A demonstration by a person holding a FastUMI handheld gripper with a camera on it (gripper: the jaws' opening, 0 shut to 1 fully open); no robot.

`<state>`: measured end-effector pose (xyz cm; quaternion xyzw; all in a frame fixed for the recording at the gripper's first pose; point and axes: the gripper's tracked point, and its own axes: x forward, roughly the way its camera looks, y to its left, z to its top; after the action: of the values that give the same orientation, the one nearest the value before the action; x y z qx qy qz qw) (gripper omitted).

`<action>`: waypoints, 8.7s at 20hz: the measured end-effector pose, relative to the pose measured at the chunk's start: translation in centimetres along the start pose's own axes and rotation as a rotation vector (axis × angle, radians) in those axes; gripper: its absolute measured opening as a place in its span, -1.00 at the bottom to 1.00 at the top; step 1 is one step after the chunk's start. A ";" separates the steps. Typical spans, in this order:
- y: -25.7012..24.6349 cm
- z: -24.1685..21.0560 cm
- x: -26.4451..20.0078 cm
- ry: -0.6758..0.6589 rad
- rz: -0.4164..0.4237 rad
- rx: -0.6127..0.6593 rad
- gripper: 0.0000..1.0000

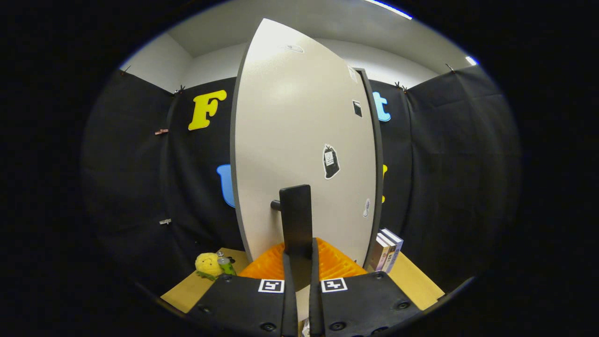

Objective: Open the shoe cabinet door, grab the shoes and put them into the shoe cabinet, then close the shoe cabinet door.

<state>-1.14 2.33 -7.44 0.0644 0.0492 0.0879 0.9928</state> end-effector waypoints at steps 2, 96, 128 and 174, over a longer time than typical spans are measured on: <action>-1.5 0.2 -0.9 0.002 -0.013 -0.004 -0.73; -3.0 -45.1 7.2 0.544 -0.102 0.087 -0.87; 1.4 -7.6 31.5 0.353 -0.007 -0.042 -0.88; -0.1 -1.9 27.7 0.229 -0.054 -0.117 0.96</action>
<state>25.85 7.47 -11.70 -0.0056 0.1586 0.0706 0.9848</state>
